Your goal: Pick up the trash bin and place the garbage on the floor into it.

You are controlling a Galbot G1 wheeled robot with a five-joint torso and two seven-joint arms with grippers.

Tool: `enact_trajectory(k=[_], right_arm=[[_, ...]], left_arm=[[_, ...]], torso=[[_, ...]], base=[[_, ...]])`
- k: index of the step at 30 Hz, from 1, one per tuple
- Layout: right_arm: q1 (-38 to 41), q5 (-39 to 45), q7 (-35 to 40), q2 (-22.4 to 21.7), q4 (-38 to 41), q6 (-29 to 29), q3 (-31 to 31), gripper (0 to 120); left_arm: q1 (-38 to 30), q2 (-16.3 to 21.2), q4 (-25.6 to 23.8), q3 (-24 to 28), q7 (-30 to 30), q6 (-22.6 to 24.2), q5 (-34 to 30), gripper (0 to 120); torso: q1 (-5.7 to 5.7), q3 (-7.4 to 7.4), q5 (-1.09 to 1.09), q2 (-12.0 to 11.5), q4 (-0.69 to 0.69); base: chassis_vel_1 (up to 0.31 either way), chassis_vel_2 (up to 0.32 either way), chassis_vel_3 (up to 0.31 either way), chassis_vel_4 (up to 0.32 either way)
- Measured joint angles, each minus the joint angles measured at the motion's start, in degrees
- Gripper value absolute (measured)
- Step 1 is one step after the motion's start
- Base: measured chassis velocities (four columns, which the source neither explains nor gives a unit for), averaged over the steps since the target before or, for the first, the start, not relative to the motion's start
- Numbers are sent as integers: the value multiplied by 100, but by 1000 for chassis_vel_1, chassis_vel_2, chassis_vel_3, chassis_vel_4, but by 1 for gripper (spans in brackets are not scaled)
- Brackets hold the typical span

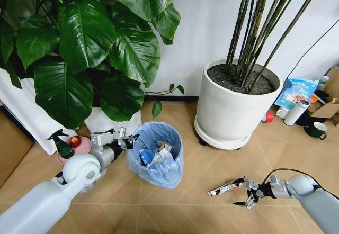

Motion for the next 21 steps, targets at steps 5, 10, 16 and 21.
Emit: enact_trajectory(k=[5,10,16,21], right_arm=[[287,-219,6,208,-331,94,-135,100],[478,-316,8,323,-546,123,-242,100],[738,-422,7,459,-833,123,-372,100],[903,-534,6,565,-1032,122,-433,100]], left_arm=[[-5,3,-20,-16,0,2,-25,0],[-6,17,-36,-36,0,3,-41,0],[-36,37,-46,-59,2,5,-80,0],[-45,45,-59,-65,3,7,-100,0]], torso=[[0,0,0,0,1],[0,0,0,0,1],[0,0,0,0,1],[0,0,-1,0,0]], base=[[0,0,0,0],[0,0,0,0],[0,0,0,0],[0,0,0,0]])
